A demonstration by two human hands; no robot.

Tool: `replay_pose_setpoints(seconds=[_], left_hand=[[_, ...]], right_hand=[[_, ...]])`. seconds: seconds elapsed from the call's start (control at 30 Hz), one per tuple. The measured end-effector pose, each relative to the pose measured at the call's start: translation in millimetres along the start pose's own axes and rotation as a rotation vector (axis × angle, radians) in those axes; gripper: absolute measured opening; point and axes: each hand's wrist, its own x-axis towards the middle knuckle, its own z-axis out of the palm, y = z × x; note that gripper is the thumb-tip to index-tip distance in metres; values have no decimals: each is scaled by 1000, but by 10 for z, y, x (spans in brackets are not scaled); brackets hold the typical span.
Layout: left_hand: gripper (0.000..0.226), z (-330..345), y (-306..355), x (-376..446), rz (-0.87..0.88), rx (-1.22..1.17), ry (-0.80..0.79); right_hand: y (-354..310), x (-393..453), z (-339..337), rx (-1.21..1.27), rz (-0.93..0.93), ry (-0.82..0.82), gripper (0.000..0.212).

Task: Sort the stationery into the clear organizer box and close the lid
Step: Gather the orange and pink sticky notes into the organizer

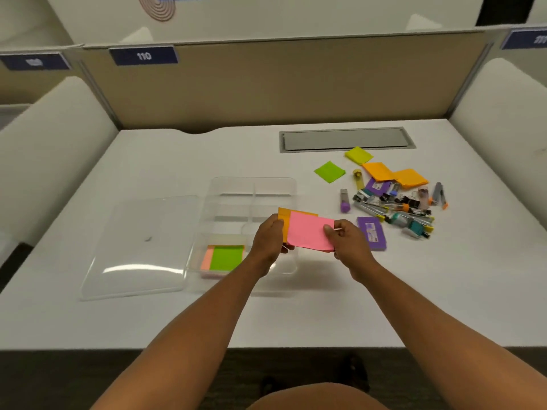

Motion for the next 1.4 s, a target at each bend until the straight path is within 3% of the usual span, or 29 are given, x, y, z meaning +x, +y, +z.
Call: replay_pose_setpoints(seconds=[0.2, 0.3, 0.5, 0.57, 0.67, 0.77, 0.93, 1.27, 1.4], left_hand=[[29, -394, -127, -57, 36, 13, 47], [20, -631, -253, -93, 45, 68, 68], [28, -1030, -376, -199, -72, 27, 146], [30, -1130, -381, -226, -66, 86, 217], [35, -1307, -431, -264, 82, 366, 404], [20, -1486, -509, -247, 109, 582, 618], [35, -1659, -673, -266, -59, 580, 564], [29, -1553, -828, -418, -30, 438, 526], [30, -1551, -859, -434, -24, 438, 515]], right_hand=[[-146, -58, 442, 19, -25, -60, 39], [-177, -100, 670, 24, -10, -171, 43], [-324, -134, 984, 97, 79, -411, 43], [-376, -153, 1079, 113, 97, -468, 41], [-427, -175, 1217, 157, 117, -453, 41], [-440, -176, 1293, 146, 108, -422, 41], [-471, -167, 1341, 34, 70, -408, 32], [-686, -106, 1441, -386, -28, -482, 36], [-657, -119, 1563, -439, -41, -475, 32]])
